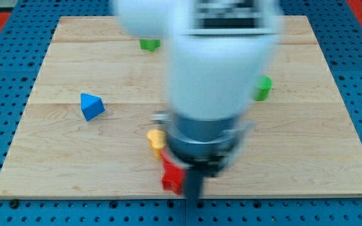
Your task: Push the triangle parallel to the heart
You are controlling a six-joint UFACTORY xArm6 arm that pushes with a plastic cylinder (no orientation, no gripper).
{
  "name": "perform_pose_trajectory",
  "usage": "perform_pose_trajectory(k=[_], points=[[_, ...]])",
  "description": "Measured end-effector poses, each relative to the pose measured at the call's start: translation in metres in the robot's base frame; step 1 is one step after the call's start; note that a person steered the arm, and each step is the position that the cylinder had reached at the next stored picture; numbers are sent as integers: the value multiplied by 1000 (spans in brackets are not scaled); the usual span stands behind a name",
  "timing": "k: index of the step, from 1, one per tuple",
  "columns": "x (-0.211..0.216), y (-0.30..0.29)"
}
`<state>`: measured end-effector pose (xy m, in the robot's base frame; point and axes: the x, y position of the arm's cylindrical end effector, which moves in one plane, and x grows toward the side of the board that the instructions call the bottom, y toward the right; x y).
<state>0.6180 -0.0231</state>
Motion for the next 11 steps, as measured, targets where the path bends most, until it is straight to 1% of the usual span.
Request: perform_pose_trajectory(k=[1, 2, 3, 4, 5, 6, 7, 8, 9, 10, 11], points=[[0, -39], [-17, -37], [-24, -38], [-46, -132], [-136, -154], [-173, -158], [-221, -177], [-220, -123], [-131, -68], [-129, -61], [-192, -21]])
